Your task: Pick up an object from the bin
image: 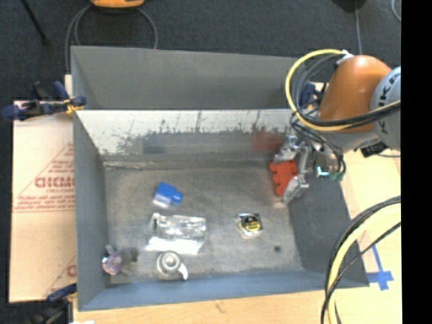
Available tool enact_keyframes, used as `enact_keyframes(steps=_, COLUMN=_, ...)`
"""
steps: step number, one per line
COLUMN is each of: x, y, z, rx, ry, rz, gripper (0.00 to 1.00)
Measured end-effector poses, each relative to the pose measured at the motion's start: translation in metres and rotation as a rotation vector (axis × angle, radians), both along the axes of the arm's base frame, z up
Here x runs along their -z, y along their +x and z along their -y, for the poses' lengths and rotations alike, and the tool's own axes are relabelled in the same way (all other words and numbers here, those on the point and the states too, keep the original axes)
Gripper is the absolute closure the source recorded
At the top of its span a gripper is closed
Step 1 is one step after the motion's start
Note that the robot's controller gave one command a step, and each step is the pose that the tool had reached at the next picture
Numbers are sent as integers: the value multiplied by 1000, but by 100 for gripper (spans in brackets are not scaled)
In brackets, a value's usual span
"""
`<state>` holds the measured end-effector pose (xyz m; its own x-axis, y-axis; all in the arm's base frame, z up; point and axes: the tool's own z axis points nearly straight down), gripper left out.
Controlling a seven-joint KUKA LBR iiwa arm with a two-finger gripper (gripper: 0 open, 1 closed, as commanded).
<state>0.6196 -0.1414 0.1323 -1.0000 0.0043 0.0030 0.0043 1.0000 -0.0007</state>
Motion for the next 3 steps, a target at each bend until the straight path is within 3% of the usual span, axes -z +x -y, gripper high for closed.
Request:
enact_keyframes(steps=1, x=47, y=-37, z=-21, rx=-229, ry=-2, rz=12, gripper=0)
enact_keyframes(steps=2, x=31, y=-69, z=-52, rx=16, ry=2, rz=5, gripper=0)
enact_keyframes(steps=3, x=32, y=-80, z=-63, rx=157, ry=1, rz=5, gripper=0)
